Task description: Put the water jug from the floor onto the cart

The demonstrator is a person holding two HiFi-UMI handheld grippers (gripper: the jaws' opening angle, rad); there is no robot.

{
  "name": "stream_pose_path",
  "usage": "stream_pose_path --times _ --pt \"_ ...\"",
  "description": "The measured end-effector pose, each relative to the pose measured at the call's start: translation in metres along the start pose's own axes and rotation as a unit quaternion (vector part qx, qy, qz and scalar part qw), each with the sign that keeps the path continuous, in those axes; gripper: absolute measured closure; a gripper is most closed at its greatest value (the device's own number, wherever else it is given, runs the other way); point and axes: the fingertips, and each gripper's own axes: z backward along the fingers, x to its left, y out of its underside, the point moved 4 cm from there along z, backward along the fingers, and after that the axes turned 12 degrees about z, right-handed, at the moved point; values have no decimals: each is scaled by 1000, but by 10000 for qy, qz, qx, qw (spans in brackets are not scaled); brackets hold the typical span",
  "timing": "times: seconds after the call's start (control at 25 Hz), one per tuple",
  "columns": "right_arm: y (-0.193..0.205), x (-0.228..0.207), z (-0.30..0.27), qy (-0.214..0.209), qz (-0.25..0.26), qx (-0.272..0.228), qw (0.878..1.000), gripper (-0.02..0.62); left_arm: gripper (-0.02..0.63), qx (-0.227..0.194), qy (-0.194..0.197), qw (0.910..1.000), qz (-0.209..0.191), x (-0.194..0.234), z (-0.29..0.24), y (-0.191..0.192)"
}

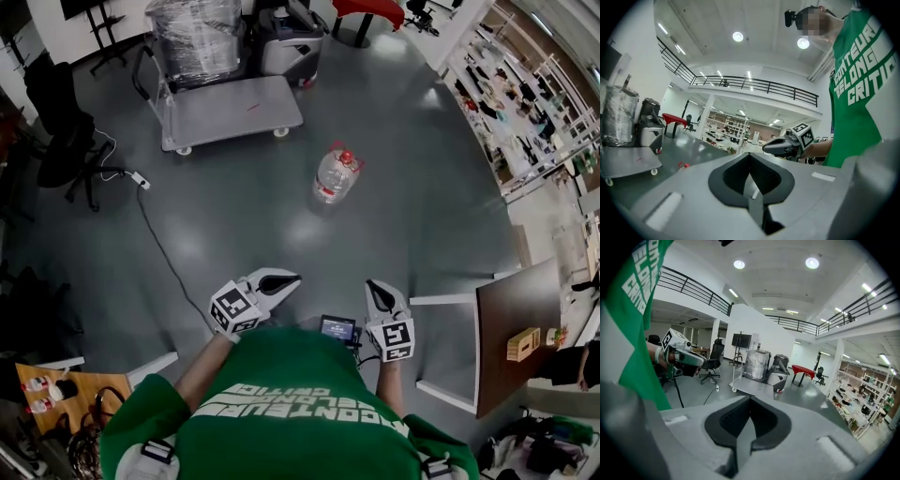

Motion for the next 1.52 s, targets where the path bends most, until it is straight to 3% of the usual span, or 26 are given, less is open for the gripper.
stream_pose_path --times 0.28,0.76,1.52 --pt "-24 -48 -24 341 273 -267 9987 603 597 -66 117 9990 -419 20 -8 -34" --pt "-22 -31 -51 104 -5 -174 9998 603 597 44 -102 9998 -162 41 10 -36" --pt "4 -68 -77 -92 -195 -131 9997 603 597 227 -177 9996 -11 60 -32 -39"
